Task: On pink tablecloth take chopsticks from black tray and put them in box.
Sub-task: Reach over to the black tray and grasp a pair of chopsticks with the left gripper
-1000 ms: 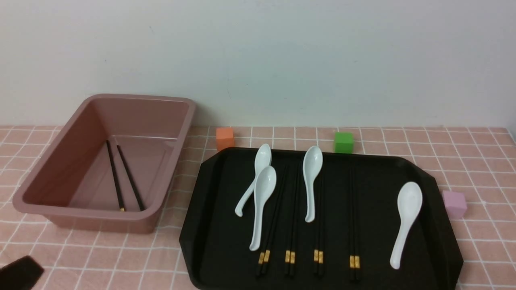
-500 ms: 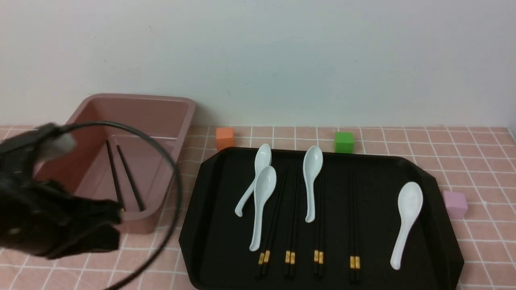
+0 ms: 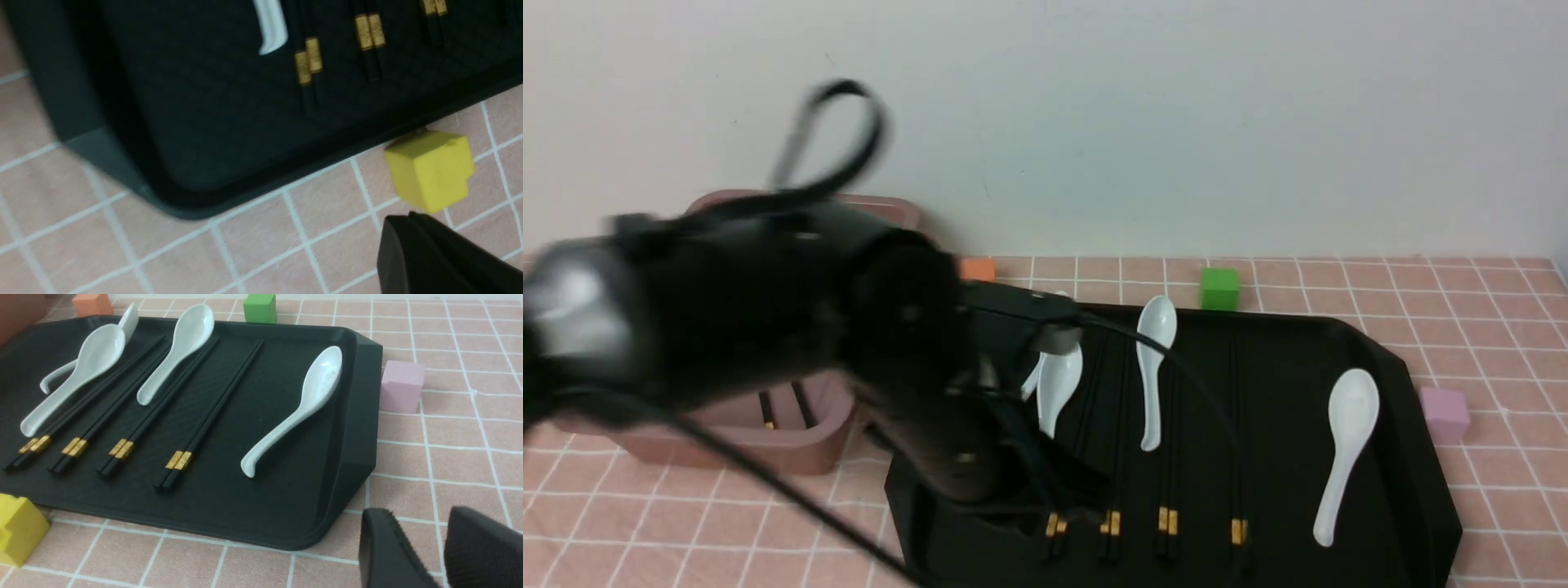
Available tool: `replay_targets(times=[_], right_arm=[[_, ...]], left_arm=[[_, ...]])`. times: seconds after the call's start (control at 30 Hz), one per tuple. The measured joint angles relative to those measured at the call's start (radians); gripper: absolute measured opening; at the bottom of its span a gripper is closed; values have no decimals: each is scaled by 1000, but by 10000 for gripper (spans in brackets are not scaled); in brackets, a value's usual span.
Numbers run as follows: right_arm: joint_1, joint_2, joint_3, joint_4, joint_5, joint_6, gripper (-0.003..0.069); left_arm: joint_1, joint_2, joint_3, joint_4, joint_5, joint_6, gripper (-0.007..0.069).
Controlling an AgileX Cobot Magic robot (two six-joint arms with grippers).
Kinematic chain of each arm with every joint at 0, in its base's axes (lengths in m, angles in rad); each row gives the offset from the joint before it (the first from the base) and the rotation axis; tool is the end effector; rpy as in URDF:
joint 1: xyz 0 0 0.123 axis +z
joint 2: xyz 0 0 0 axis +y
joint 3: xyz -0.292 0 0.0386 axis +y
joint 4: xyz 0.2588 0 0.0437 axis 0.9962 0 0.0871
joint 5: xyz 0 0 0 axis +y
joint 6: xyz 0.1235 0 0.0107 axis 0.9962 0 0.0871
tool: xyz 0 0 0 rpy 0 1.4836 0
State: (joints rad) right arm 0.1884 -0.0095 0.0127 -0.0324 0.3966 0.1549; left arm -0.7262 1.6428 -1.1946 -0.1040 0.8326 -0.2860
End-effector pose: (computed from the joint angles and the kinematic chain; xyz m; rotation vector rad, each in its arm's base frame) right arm 0.0833 0.0143 0.1635 -0.0512 1.8875 0.2028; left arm 0.2609 -0.2445 0.2239 0.5415 2.7793 -0.3738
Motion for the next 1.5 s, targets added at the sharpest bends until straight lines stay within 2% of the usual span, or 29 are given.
replay_targets(times=[0.17,0.4,0.57,0.97,1.5], right_arm=[[0,0,0,0,0,0,240],[0,0,0,0,0,0,240],[0,0,0,0,0,0,240],[0,0,0,0,0,0,240],[0,0,0,0,0,0,240]], left_arm=[[-5,180,-166,32,33,-19,8],[10,369,-332,79,57,-19,203],[10,449,-396,128,58,-19,294],[10,512,-431,187,13,-19,307],[10,528,-435,220,32,-23,308]])
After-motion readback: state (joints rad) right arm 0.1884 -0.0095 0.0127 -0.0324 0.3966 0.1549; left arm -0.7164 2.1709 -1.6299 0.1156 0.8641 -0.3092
